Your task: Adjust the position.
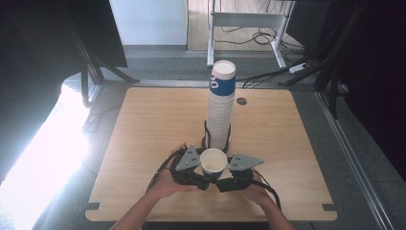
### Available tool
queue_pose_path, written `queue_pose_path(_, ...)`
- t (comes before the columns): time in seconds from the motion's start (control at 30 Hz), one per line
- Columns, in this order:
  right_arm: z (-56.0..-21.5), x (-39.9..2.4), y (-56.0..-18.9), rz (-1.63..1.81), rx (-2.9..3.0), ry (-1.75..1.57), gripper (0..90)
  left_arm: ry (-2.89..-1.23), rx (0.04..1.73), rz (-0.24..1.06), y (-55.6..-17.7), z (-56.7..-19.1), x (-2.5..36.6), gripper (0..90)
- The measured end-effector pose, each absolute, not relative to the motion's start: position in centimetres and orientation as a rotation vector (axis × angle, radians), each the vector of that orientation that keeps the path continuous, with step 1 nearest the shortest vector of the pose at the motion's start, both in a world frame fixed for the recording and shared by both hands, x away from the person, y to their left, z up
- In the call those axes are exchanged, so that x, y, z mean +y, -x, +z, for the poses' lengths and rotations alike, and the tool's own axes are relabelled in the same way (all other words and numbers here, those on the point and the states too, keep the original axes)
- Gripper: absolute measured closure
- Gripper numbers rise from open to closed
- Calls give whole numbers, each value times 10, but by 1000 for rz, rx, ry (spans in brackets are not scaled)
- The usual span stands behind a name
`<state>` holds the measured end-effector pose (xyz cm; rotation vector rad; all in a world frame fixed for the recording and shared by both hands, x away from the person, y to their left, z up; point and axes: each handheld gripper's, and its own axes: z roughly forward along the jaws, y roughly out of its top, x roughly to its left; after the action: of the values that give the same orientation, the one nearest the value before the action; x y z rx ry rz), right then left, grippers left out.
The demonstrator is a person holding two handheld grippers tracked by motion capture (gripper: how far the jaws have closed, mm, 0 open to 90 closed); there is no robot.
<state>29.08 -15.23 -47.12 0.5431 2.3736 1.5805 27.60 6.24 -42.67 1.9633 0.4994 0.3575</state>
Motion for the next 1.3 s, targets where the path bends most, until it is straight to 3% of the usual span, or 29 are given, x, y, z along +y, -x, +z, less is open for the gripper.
queue_pose_path(0.7, -474, -163, -287, 1564, 2315, -643, 260, -1746, 653, 302, -264, -429, 108, 98)
queue_pose_path(1.3, -474, -187, -288, 1517, 2217, -760, 260, -1767, 904, 370, -269, -459, 135, 137)
